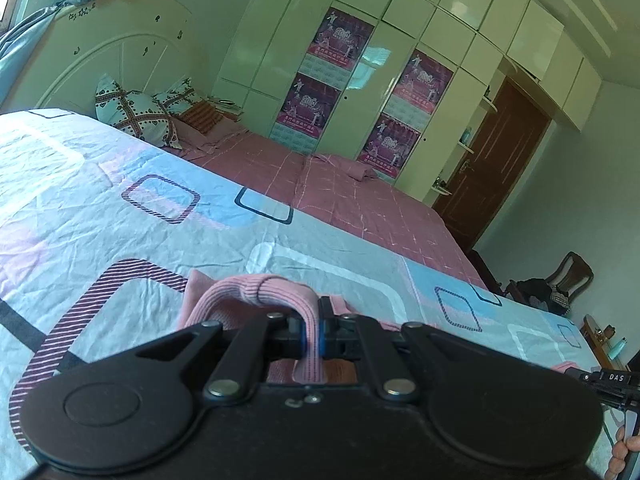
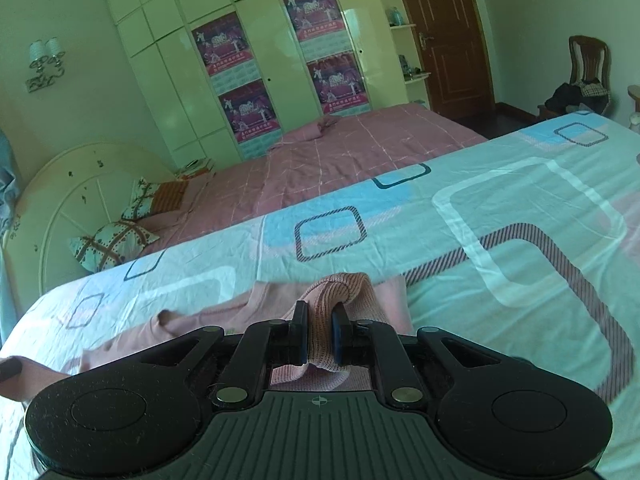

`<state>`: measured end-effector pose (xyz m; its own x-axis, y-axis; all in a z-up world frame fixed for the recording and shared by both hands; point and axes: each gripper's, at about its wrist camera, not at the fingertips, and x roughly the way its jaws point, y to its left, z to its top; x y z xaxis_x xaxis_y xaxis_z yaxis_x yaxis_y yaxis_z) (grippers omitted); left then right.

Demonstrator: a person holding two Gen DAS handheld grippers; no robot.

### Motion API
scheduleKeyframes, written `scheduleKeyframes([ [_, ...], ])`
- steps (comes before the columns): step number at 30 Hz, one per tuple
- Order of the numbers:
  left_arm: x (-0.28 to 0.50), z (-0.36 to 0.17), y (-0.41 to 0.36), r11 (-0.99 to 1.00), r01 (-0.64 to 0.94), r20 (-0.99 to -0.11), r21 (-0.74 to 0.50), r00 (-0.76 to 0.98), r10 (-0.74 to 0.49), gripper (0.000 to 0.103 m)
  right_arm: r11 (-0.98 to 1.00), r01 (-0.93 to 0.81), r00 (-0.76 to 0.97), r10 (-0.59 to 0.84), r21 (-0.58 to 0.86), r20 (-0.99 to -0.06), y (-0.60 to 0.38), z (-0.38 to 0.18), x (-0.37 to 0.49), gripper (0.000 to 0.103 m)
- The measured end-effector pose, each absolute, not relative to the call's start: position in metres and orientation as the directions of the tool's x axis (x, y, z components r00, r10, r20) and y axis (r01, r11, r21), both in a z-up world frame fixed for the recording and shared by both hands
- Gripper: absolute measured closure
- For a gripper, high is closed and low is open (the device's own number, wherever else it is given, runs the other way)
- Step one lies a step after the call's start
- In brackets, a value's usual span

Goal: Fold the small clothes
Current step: 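Grasp the hem with both tools and lift it toward the collar, then lay the hem onto the collar and release it with both tools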

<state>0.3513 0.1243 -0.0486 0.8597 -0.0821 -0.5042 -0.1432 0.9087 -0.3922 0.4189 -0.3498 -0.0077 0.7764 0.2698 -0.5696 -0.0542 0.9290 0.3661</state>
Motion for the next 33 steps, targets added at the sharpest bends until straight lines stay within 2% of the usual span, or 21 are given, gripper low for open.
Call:
scheduleKeyframes([
  [5, 0.390, -0.068, 0.126, 0.908, -0.197, -0.559, -0.370, 0.828, -0.048, 0.099, 0.917, -0.007, 0.743, 0.272, 0.399, -0.612, -0.347, -0.031, 0.463, 0.093],
  [12, 0.433, -0.100, 0.121, 0.935, -0.239, -0.655, -0.262, 0.756, 0.010, 0.098, 0.921, 0.056, 0.676, 0.248, 0.385, -0.694, -0.340, -0.074, 0.509, 0.093],
  [15, 0.440, -0.108, 0.125, 0.932, -0.265, -0.682, -0.248, 0.731, 0.026, 0.086, 0.918, 0.088, 0.661, 0.237, 0.388, -0.712, -0.342, -0.086, 0.518, 0.092],
  [17, 0.441, -0.109, 0.131, 0.925, -0.286, -0.684, -0.250, 0.729, 0.041, 0.068, 0.914, 0.091, 0.651, 0.246, 0.395, -0.718, -0.343, -0.090, 0.524, 0.091],
  [18, 0.439, -0.108, 0.135, 0.920, -0.294, -0.675, -0.259, 0.736, 0.045, 0.059, 0.913, 0.088, 0.647, 0.252, 0.399, -0.720, -0.343, -0.091, 0.525, 0.085],
  [19, 0.436, -0.105, 0.138, 0.917, -0.296, -0.662, -0.266, 0.748, 0.050, 0.037, 0.913, 0.079, 0.650, 0.258, 0.401, -0.715, -0.344, -0.090, 0.526, 0.071],
  [20, 0.433, -0.102, 0.142, 0.919, -0.295, -0.644, -0.262, 0.762, 0.062, 0.026, 0.917, 0.075, 0.660, 0.249, 0.392, -0.708, -0.343, -0.088, 0.526, 0.058],
  [21, 0.429, -0.099, 0.144, 0.923, -0.288, -0.630, -0.254, 0.773, 0.068, 0.026, 0.922, 0.073, 0.674, 0.235, 0.380, -0.701, -0.344, -0.085, 0.526, 0.033],
  [22, 0.427, -0.096, 0.147, 0.930, -0.272, -0.625, -0.247, 0.778, 0.062, 0.027, 0.926, 0.066, 0.696, 0.226, 0.373, -0.682, -0.345, -0.081, 0.525, 0.029],
  [28, 0.429, -0.098, 0.146, 0.962, -0.184, -0.637, -0.203, 0.771, 0.013, 0.027, 0.933, -0.061, 0.713, 0.290, 0.355, -0.639, -0.346, -0.071, 0.530, 0.029],
  [33, 0.447, -0.117, 0.139, 0.969, -0.164, -0.673, -0.184, 0.739, -0.003, 0.035, 0.934, -0.128, 0.684, 0.327, 0.334, -0.652, -0.337, -0.087, 0.538, 0.029],
])
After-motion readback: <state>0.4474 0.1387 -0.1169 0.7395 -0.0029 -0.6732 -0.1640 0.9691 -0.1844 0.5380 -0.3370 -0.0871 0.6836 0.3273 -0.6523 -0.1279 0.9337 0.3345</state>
